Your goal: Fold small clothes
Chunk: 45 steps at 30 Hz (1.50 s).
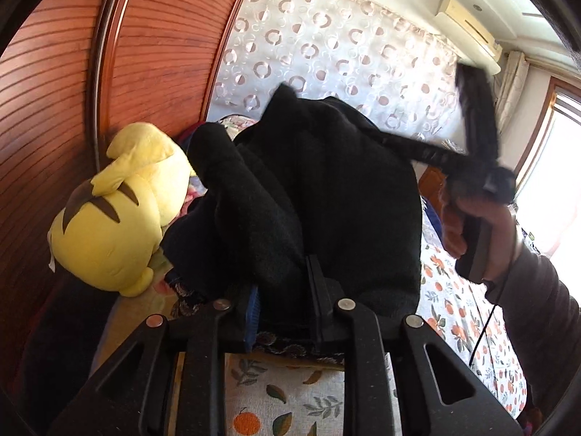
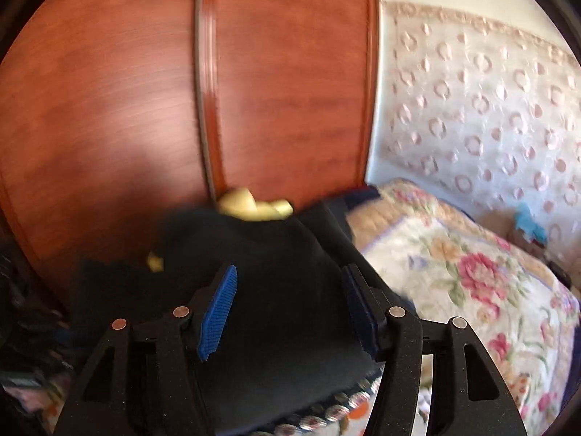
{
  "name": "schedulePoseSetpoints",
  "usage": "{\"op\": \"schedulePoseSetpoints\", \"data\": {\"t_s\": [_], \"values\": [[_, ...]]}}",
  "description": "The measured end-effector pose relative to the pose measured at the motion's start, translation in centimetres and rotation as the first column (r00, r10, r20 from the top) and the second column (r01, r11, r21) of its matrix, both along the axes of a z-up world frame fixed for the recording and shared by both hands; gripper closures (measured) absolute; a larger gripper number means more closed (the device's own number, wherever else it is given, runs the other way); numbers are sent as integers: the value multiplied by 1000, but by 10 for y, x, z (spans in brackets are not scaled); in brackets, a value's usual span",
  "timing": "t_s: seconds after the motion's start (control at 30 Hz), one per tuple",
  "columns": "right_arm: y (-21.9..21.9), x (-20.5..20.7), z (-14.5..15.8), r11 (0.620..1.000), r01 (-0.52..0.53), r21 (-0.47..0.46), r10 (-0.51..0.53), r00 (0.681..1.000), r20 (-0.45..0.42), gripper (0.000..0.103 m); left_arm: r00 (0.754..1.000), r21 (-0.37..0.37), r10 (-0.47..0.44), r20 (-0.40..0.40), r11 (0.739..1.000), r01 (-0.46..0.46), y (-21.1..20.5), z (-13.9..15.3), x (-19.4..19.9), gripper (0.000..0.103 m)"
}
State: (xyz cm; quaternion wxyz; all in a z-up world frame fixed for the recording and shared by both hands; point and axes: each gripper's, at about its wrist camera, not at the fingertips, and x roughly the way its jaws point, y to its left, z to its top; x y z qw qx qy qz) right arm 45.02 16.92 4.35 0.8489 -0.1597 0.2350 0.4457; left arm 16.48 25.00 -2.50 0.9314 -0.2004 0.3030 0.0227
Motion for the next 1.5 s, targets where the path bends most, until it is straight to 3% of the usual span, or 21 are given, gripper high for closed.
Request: {"op": "schedulePoseSetpoints", "data": {"t_s": [0.13,0.33,0.4,0.43,0.47,0.63,0.87,1.5], "values": [[2,35,-31,999,32,4,-32,992,-118,41,1000,-9,-9,5,1000,9,-2,-1,-3,80],[-6,37,-15,994,83,70,-73,989,-131,41,1000,71,1,15,997,-2,-12,12,-9,79],[-22,14,-12,992,90,85,-81,991,-105,41,1000,105,11,21,994,-13,-14,19,-13,76],[-29,4,-7,992,92,92,-83,992,-90,41,1000,115,13,28,993,-17,-15,21,-16,66],[-38,-8,-8,991,91,98,-83,993,-83,41,999,123,14,39,992,-19,-16,24,-19,63],[-61,-42,-8,987,94,129,-85,994,-67,41,998,184,25,60,982,-35,-25,38,-32,61],[-114,-98,-11,982,118,149,-110,992,-58,41,996,274,-32,79,962,9,-58,50,-43,60],[-260,-261,0,945,259,198,-264,965,-1,41,978,308,-189,85,939,155,-171,56,-63,60]]}}
